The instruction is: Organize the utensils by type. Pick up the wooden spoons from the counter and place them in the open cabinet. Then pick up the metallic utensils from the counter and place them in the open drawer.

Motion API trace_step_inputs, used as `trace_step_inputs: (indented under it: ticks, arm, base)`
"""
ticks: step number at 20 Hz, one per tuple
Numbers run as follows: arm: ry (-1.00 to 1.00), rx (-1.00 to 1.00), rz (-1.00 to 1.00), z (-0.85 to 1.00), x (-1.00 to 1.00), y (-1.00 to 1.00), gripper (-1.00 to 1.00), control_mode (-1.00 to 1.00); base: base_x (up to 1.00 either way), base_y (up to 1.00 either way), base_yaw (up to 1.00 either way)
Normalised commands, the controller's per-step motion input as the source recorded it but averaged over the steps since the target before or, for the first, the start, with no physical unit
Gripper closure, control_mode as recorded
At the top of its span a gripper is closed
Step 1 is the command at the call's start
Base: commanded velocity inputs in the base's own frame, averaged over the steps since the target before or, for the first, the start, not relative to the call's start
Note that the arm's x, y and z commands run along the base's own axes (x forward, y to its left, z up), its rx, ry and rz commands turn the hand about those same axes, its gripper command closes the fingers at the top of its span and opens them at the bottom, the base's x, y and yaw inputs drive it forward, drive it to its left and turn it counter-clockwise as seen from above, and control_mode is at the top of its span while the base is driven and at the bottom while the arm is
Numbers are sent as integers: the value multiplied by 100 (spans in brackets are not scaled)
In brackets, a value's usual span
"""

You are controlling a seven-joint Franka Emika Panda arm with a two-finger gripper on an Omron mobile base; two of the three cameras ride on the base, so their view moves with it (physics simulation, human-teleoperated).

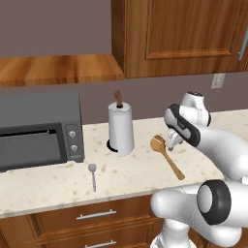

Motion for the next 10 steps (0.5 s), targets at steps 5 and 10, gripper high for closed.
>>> trace_step_inputs:
  ticks: [5,10]
  arm:
    - [2,0,-2,-33,3,0,-100,-100]
    - [2,0,-6,-35,4,0,-100,-100]
  base:
    - [0,0,0]
    - [0,0,0]
